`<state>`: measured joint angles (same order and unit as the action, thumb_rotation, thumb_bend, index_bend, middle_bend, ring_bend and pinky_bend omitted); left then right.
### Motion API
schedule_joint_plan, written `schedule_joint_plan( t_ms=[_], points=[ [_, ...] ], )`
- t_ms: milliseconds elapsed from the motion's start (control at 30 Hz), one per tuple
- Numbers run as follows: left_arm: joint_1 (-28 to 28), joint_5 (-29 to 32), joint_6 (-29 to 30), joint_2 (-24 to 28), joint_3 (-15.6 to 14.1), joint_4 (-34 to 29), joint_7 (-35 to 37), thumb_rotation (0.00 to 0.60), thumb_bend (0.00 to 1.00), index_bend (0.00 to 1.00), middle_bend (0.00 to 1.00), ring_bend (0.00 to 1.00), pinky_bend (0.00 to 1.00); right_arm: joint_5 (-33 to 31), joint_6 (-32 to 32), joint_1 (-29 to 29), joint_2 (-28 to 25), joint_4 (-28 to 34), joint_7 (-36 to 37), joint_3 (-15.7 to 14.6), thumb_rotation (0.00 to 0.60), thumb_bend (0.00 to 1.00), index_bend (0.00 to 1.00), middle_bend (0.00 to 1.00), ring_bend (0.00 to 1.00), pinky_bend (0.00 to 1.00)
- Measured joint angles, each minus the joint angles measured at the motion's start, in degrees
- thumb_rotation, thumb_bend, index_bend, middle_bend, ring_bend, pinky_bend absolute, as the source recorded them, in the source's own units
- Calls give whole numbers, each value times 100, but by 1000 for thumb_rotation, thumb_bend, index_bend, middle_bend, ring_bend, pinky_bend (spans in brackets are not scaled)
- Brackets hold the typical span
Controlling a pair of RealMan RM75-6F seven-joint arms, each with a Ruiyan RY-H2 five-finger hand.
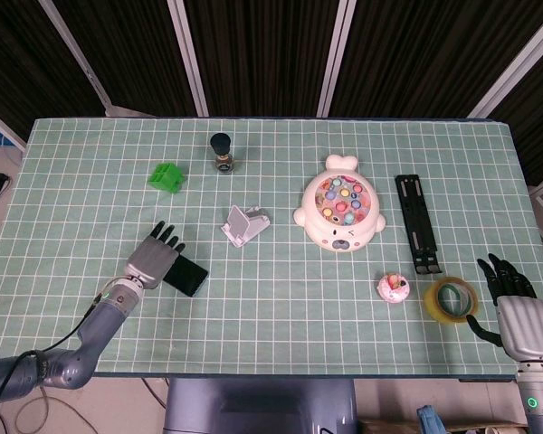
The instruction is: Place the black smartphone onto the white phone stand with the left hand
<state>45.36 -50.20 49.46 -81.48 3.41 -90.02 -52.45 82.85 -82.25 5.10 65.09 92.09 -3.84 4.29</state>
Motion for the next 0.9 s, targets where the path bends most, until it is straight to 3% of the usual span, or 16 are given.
schedule_joint_plan(
  t_ms=[900],
  points=[
    [245,109,82,-350,-466,354,211,600,146,301,297,0,0,5,-17,-4,-9,17,-1,-4,600,361,69,0,0,151]
  ],
)
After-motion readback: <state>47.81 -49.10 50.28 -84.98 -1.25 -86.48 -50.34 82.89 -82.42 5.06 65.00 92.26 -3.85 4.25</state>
